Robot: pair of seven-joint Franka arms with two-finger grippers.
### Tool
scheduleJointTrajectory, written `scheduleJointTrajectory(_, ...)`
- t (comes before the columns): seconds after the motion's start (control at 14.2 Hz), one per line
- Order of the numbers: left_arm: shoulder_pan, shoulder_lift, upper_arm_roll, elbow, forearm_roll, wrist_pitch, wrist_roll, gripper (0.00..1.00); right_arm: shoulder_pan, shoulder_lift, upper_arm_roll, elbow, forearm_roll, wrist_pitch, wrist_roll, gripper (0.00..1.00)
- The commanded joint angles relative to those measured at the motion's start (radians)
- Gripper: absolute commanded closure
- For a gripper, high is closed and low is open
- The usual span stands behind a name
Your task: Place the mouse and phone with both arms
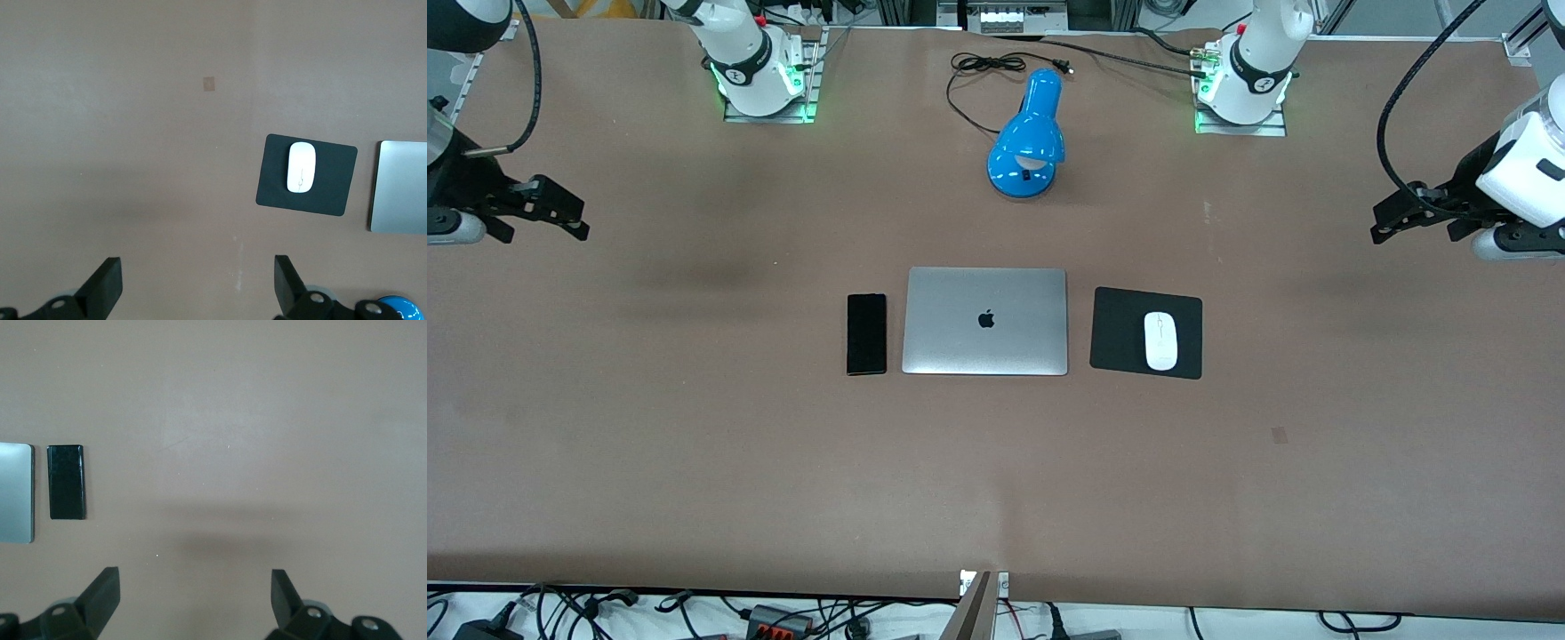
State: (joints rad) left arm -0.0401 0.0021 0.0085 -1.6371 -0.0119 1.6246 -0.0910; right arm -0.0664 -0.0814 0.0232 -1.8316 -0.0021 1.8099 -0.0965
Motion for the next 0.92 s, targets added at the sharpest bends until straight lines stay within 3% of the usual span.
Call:
scheduleJointTrajectory(0.0,-0.001,-0.007,0.001,0.013,-0.016,-0.023,0.019,0.0,-0.007,-0.026,0.009,-0.026,-0.001,0.011,-0.005,0.0)
scheduleJointTrajectory(0.28,-0.017,-0.001,-0.044,0.039,-0.008,-0.025,0.013,0.0,-0.009,-0.029,0.006,-0.023,0.004,-0.003,-0.003,0.0)
scheduleJointTrajectory(0.85,-0.004,0.001,-0.041,0.04,0.023,-0.025,0.016,0.0,-0.007,-0.031,0.012,0.009,0.002,-0.06,0.009,0.0)
